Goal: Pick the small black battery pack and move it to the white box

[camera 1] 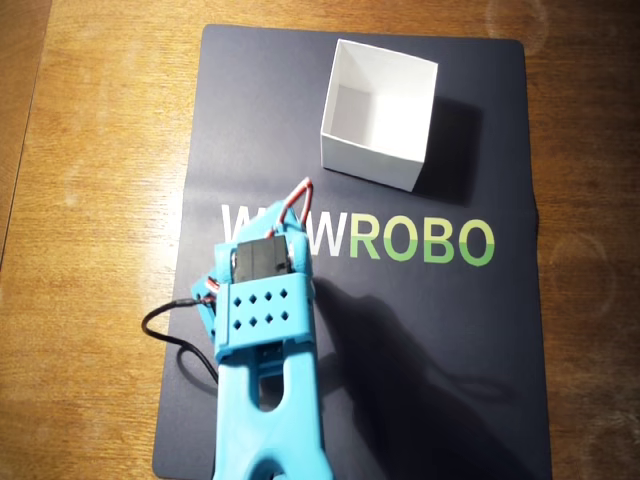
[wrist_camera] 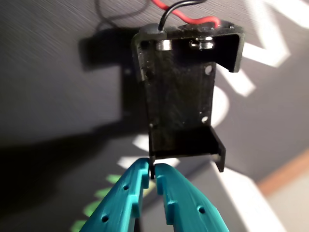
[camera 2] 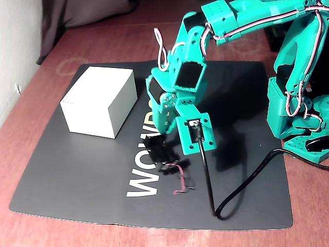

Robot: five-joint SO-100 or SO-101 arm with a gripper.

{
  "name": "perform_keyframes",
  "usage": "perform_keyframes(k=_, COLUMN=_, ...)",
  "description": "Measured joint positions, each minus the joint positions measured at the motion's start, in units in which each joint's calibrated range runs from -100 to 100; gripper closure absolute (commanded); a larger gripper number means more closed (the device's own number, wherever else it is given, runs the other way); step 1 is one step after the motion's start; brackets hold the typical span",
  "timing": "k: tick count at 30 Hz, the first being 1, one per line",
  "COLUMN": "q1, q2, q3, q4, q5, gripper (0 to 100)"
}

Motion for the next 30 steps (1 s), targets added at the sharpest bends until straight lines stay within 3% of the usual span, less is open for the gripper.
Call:
perform_keyframes(k=10, q1=1.1, q2=-1.2, q3=-16.1, q4=-2.0, q5=4.3, gripper=100)
perform_keyframes(k=19, q1=18.4, q2=-1.2, q3=-21.5, q4=-19.7, q5=6.7, gripper=99)
perform_keyframes(k=30, q1=35.2, q2=1.4, q3=-21.3, q4=-27.0, q5=9.3, gripper=99)
